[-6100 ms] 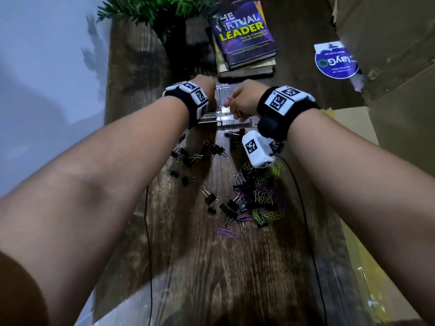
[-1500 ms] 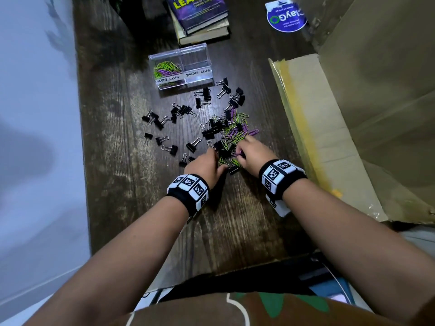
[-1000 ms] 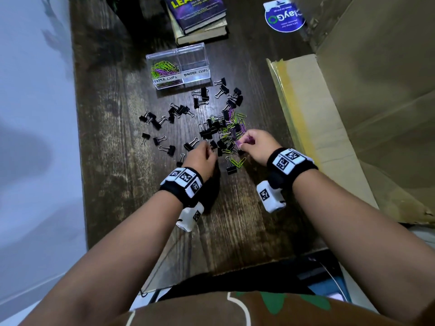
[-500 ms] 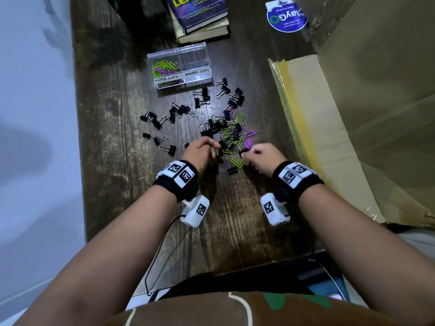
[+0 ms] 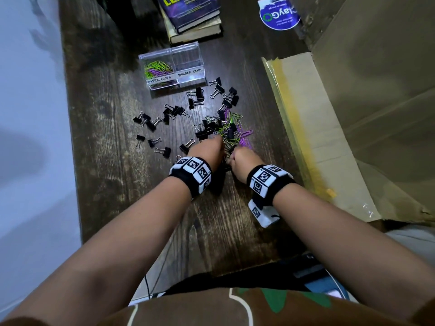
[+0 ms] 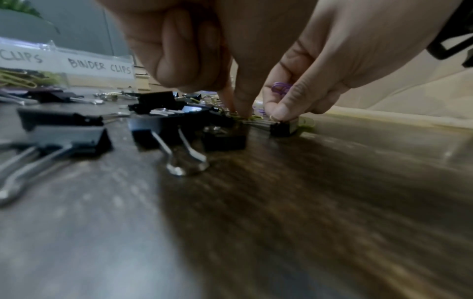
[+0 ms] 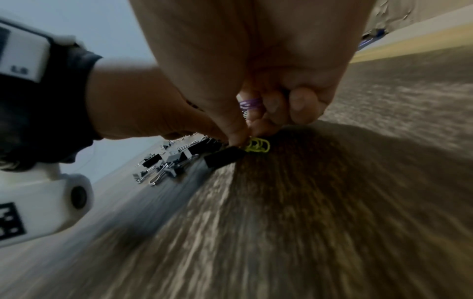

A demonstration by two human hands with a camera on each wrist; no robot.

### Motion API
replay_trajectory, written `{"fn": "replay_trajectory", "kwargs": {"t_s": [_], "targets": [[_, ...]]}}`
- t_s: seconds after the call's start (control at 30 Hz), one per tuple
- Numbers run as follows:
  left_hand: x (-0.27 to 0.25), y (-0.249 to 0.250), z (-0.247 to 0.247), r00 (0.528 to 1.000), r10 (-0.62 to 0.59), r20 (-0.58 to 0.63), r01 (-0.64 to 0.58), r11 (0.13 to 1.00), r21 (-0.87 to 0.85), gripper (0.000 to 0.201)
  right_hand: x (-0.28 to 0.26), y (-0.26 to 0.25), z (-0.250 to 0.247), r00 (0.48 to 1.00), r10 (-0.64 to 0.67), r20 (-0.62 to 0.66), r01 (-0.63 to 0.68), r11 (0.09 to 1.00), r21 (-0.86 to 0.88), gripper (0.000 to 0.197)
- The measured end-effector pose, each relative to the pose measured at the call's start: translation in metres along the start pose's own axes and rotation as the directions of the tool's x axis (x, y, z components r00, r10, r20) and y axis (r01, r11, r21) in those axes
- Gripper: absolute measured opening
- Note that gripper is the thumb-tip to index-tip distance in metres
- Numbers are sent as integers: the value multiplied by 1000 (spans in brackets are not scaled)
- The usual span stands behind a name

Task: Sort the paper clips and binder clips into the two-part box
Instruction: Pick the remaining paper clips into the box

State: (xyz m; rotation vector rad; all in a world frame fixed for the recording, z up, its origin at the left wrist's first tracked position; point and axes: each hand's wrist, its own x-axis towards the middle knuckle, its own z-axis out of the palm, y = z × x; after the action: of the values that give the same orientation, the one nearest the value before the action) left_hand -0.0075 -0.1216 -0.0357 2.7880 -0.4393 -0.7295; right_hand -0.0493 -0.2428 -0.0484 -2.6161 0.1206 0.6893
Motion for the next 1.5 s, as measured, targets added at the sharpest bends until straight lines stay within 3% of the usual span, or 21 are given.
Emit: {"fn": "replay_trajectory", "kwargs": {"t_s": [0.1,0.23,0.33,0.4,0.5,0.57,0.63,0.73,0.8,0.9,1.03,1.1,1.17,1.23,1.27,1.3,1.37,1.43,1.5], "targets": [[-3,-4,0,1000,23,-9,-23,999,33,27,-1,2,1,1000,-21,18,20,999,42,21],[-10,-20,2,998,49,-31,-50,999,-9,26,-2,12,-11,999,33,-19,-25,943,333,8],[-13,-29,6,995,99,-3,-98,995,20,33,7,29,-24,994,92,-56,-37,782,622,29],[-13,-33,10,994,107,20,-108,991,74,37,15,39,-37,980,196,-35,-102,646,756,32],[-13,-33,11,991,130,27,-132,983,124,34,24,46,-57,950,309,46,-197,477,857,28],[-14,-33,12,989,142,33,-145,978,148,33,28,47,-63,933,347,101,-252,423,871,25],[-16,-32,11,989,144,40,-148,978,146,31,32,46,-62,930,352,109,-285,500,818,22],[-19,-30,10,987,156,34,-159,980,122,30,30,39,-57,959,282,-12,-243,848,471,21],[-20,-27,9,989,148,30,-150,982,115,29,23,31,-51,967,249,-56,-228,943,242,25],[-19,-22,9,994,99,49,-104,986,133,25,19,22,-39,977,205,-60,-199,975,95,40],[-18,-21,10,995,78,61,-86,985,147,21,19,14,-31,987,157,-20,-155,985,74,19],[-18,-20,9,995,72,74,-82,987,139,21,19,14,-28,986,166,-13,-164,978,127,30],[-18,-20,7,996,56,63,-60,997,57,22,18,16,-29,989,141,-36,-134,978,161,31],[-20,-22,3,1000,0,-10,-2,987,-163,18,18,20,-32,989,128,-74,-109,970,215,13],[-19,-24,1,997,-50,-54,32,956,-293,13,19,23,-35,986,147,-84,-116,948,295,9],[-17,-24,-1,989,-122,-81,79,913,-400,10,21,26,-37,981,183,-67,-139,898,418,19],[-11,-26,-3,962,-263,-69,168,774,-610,8,21,31,-40,972,233,18,-170,653,738,29],[-3,-26,-4,946,-324,-7,181,547,-817,13,22,33,-44,969,231,91,-171,354,919,30],[3,-22,-5,947,-318,40,168,387,-907,20,21,34,-50,970,209,126,-172,223,960,29]]}}
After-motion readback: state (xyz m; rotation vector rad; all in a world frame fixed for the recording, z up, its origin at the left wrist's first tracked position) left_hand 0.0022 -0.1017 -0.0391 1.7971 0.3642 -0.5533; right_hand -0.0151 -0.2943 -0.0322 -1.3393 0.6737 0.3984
